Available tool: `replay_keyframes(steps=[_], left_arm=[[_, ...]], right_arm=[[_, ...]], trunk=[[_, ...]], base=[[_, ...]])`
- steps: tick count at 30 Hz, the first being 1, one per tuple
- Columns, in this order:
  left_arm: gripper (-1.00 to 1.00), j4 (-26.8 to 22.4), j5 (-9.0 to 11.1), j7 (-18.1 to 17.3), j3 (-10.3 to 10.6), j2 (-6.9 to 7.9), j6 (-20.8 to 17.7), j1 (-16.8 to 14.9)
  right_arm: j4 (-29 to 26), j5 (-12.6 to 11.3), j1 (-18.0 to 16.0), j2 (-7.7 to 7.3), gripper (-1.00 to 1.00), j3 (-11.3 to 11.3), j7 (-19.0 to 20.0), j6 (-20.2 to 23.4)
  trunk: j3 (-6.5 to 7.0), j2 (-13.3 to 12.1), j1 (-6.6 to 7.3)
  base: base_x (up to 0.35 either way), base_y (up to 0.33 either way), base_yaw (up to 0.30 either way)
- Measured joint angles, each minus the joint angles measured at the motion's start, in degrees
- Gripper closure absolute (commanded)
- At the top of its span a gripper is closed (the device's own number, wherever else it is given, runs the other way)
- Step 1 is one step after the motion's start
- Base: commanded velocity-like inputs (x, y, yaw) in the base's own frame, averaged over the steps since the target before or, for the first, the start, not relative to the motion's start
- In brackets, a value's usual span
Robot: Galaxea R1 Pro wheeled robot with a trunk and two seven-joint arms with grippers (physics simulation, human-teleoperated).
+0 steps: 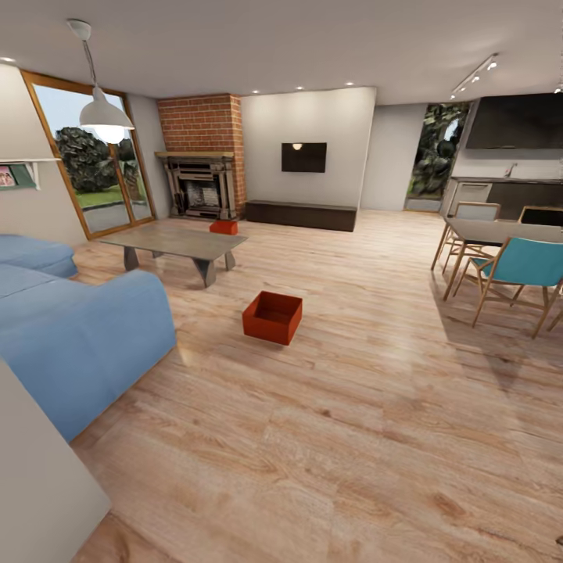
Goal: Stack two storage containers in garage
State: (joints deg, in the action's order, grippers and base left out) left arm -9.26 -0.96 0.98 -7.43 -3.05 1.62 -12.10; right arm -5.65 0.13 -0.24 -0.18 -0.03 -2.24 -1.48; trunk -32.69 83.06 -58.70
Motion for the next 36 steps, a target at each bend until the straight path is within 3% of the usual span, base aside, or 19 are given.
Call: replay_keyframes(steps=[25, 32, 36], left_arm=[[-1.0, -0.1, 0.0, -0.1, 0.1, 0.31, -0.1, -0.1], [-1.0, -0.5, 0.3, -0.2, 0.2, 0.4, -0.1, -0.1], [-1.0, -0.8, 0.4, -1.2, 0.3, 0.43, 0.0, -0.1]], right_arm=[[-1.5, 0.0, 0.0, 0.1, -1.0, 0.1, 0.5, 0.0], [-8.0, -0.1, -0.1, 1.07, -1.0, 0.3, 0.3, 1.5], [-14.7, 0.0, -0.1, 2.18, -1.0, 0.4, 0.2, 6.6]], trunk=[[0.0, 0.0, -0.01], [0.0, 0.0, -0.01], [0.0, 0.0, -0.01]], base=[[0.299, 0.188, -0.033], [0.246, 0.198, 0.0], [0.229, 0.205, 0.0]])
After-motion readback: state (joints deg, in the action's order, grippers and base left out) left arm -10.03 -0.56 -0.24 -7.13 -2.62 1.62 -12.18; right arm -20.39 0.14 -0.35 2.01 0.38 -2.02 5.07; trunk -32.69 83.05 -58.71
